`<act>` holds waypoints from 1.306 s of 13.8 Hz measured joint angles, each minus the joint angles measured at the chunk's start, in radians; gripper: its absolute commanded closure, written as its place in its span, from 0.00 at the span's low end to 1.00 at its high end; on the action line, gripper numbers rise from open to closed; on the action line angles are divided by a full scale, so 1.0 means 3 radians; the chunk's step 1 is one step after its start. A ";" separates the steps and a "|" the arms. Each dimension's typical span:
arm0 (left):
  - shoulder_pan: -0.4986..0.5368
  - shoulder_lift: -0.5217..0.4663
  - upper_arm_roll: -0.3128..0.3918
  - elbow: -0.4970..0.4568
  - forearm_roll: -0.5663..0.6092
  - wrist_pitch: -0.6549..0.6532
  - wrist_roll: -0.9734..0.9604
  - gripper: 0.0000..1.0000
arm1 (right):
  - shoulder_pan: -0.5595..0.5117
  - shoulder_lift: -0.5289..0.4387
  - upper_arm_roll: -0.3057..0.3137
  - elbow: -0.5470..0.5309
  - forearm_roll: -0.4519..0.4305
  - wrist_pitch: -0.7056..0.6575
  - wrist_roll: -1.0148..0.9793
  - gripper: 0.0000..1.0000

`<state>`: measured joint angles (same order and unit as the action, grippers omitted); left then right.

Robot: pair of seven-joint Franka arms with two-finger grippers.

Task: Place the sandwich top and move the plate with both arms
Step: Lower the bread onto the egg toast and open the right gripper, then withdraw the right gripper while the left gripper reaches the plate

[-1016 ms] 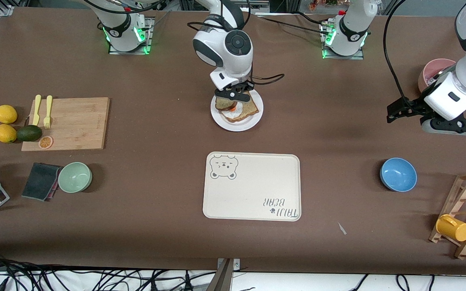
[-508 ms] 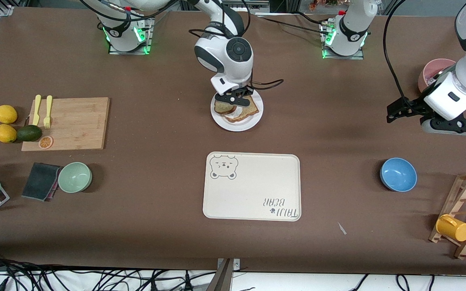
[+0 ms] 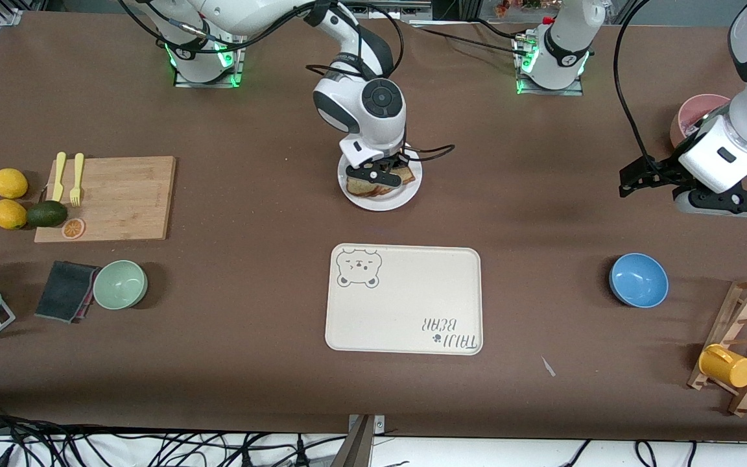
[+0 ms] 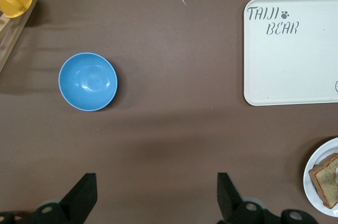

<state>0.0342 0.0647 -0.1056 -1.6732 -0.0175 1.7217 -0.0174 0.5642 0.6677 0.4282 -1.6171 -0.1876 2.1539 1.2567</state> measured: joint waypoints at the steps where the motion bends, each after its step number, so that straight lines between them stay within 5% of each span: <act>1: 0.0000 0.0000 -0.0001 0.0000 0.0000 0.0000 0.0000 0.00 | 0.0000 0.0013 -0.0001 0.0007 -0.0015 0.0000 0.0001 0.35; 2: 0.0000 0.0000 -0.0001 0.0000 0.0000 0.0000 0.0000 0.00 | 0.0000 0.0020 -0.0005 0.0014 -0.0027 0.0000 0.0003 0.01; 8: -0.0005 0.0000 -0.0005 0.0001 0.0000 0.0000 0.0000 0.00 | -0.0006 0.0022 -0.0029 0.0267 -0.0047 -0.0130 0.0004 0.00; 18: -0.0048 0.0008 -0.0179 0.0002 -0.0202 -0.0270 0.0000 0.00 | -0.0375 -0.0004 -0.0044 0.1275 -0.0047 -0.1266 -0.0602 0.00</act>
<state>0.0198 0.0670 -0.1593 -1.6727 -0.0782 1.6407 -0.0173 0.4517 0.6665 0.4149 -1.2347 -0.2018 1.7741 1.0762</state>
